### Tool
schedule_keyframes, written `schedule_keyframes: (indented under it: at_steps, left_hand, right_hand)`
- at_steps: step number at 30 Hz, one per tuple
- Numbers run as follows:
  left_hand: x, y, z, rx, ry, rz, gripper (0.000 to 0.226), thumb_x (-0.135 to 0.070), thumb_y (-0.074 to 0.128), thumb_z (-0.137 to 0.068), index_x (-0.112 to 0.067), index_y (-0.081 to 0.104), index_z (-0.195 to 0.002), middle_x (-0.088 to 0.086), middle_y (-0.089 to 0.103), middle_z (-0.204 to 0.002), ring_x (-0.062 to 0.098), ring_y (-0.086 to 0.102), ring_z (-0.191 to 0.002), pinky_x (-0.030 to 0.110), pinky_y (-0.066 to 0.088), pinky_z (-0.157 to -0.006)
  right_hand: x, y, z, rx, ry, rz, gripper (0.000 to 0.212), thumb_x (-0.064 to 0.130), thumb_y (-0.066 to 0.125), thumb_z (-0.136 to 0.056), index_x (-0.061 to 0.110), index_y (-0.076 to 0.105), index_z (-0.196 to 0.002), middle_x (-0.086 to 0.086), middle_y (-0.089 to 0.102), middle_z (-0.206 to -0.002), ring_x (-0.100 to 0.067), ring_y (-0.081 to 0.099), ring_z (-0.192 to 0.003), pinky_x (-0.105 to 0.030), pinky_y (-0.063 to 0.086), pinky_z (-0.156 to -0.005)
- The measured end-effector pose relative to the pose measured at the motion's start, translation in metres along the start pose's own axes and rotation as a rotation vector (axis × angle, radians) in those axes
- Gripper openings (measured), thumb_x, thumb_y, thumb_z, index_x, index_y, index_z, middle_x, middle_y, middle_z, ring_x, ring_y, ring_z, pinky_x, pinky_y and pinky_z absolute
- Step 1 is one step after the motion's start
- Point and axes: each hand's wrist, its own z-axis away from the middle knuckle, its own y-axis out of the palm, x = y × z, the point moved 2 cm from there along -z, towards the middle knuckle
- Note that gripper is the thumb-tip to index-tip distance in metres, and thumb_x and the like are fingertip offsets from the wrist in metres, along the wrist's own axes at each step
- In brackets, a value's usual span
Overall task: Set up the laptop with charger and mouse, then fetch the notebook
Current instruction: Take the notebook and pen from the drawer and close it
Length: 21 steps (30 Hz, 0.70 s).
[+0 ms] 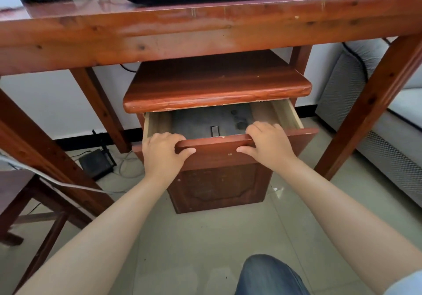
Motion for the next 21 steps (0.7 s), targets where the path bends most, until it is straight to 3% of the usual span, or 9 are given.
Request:
schedule_keyframes:
  at_steps: [4,6,9,11,15,17,21]
  left_hand:
    - [0.005,0.009,0.025,-0.02,0.028,0.017,0.028,-0.035,0.071,-0.075,-0.012,0.071,-0.092,0.008,0.07,-0.093,0.028,0.056,-0.097,0.033,0.023,-0.082]
    - [0.007,0.012,0.031,-0.019,0.021,0.026,0.026,-0.033,0.074,-0.072,-0.012,0.071,-0.087,0.008,0.07,-0.089,0.029,0.057,-0.093,0.033,0.021,-0.075]
    - [0.01,0.013,0.033,-0.03,0.03,0.051,0.025,-0.03,0.078,-0.068,-0.01,0.071,-0.081,0.01,0.069,-0.083,0.029,0.058,-0.088,0.033,0.021,-0.071]
    - [0.01,0.013,0.033,-0.022,0.048,0.044,0.024,-0.032,0.075,-0.071,-0.012,0.07,-0.082,0.008,0.068,-0.084,0.028,0.057,-0.088,0.032,0.019,-0.069]
    - [0.011,0.013,0.034,0.009,0.107,-0.011,0.025,-0.041,0.063,-0.081,-0.02,0.069,-0.093,0.0,0.067,-0.093,0.023,0.054,-0.096,0.029,0.014,-0.069]
    - [0.011,0.012,0.033,0.016,0.093,0.027,0.025,-0.041,0.062,-0.082,-0.021,0.069,-0.095,0.0,0.067,-0.094,0.022,0.053,-0.097,0.027,0.013,-0.068]
    - [0.007,0.011,0.038,0.035,0.04,0.087,0.022,-0.04,0.064,-0.08,-0.022,0.07,-0.091,-0.002,0.066,-0.09,0.019,0.051,-0.094,0.022,0.008,-0.065]
  right_hand:
    - [0.001,0.007,0.028,-0.135,-0.065,0.025,0.038,0.032,0.083,-0.061,0.002,0.062,-0.069,-0.014,0.067,-0.068,-0.03,0.065,-0.065,-0.037,0.049,-0.061]
    - [0.003,0.012,0.037,-0.172,-0.058,0.042,0.041,0.031,0.088,-0.052,0.003,0.06,-0.061,-0.011,0.065,-0.057,-0.027,0.063,-0.053,-0.035,0.042,-0.057]
    - [0.003,0.017,0.042,-0.212,-0.044,0.058,0.041,0.031,0.088,-0.052,0.003,0.06,-0.061,-0.011,0.063,-0.056,-0.026,0.062,-0.051,-0.032,0.023,-0.058]
    - [0.004,0.018,0.043,-0.207,-0.036,0.08,0.041,0.033,0.087,-0.053,0.004,0.059,-0.062,-0.011,0.063,-0.056,-0.026,0.061,-0.051,-0.031,0.026,-0.058]
    - [0.006,0.015,0.041,-0.136,-0.066,0.14,0.043,0.038,0.086,-0.052,0.007,0.058,-0.058,-0.007,0.063,-0.053,-0.023,0.061,-0.049,-0.028,0.047,-0.051]
    - [0.005,0.012,0.039,-0.134,-0.082,0.135,0.041,0.037,0.086,-0.054,0.007,0.059,-0.058,-0.007,0.063,-0.053,-0.023,0.062,-0.049,-0.03,0.046,-0.055]
    - [0.002,0.014,0.045,-0.154,-0.058,0.107,0.037,0.033,0.085,-0.058,0.005,0.06,-0.062,-0.009,0.064,-0.056,-0.025,0.062,-0.053,-0.037,0.031,-0.064]
